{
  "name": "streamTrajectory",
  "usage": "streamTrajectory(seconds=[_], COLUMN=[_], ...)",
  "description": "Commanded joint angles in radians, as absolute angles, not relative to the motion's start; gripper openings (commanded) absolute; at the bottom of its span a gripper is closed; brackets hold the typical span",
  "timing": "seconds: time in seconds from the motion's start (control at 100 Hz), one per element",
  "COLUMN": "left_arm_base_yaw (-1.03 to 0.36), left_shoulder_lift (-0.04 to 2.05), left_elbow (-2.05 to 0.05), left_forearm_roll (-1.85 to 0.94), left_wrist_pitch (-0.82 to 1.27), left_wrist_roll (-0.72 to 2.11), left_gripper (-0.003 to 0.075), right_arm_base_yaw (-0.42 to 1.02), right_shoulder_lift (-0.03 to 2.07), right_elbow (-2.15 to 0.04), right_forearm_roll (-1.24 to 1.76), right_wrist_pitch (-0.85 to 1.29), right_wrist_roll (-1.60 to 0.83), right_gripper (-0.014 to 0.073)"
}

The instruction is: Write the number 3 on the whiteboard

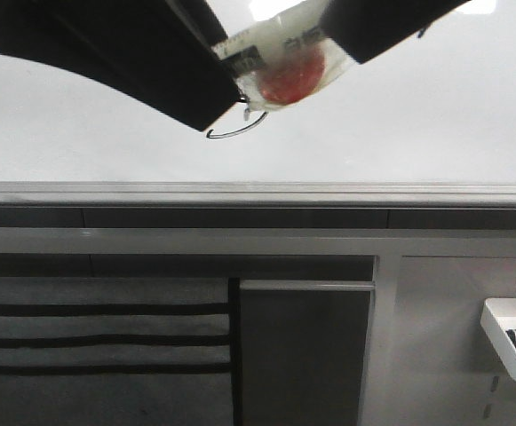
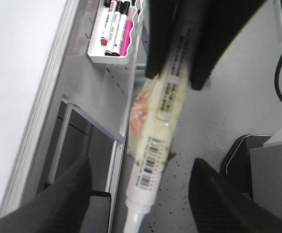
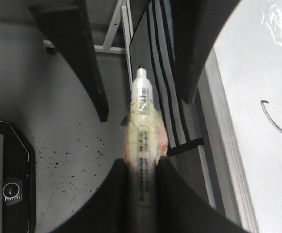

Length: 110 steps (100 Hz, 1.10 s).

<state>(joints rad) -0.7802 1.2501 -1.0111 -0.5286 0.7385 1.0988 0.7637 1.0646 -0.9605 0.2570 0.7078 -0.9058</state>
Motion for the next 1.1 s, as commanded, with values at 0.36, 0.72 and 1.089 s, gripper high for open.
streamTrajectory(seconds=[0.36,0.72,1.089], left_arm_base_yaw=[-0.79,-0.79,-0.705], left_shoulder_lift=[1.251,1.251,1.251], left_elbow=[-1.058,-1.058,-1.056], left_forearm_roll=[-0.549,-0.551,-0.551], left_wrist_pitch=[0.699,0.699,0.656], left_wrist_roll=[1.104,1.102,0.986], left_gripper=[0.0118,-0.0018,-0.0018], right_arm_base_yaw=[0.765,0.765,0.699], right_shoulder_lift=[1.054,1.054,0.998], right_elbow=[-0.984,-0.984,-0.993], right_forearm_roll=[0.266,0.269,0.255], right_wrist_pitch=[0.648,0.682,0.665], right_wrist_roll=[-0.916,-0.91,-0.752], right_gripper=[-0.0006,0.0081,0.0324])
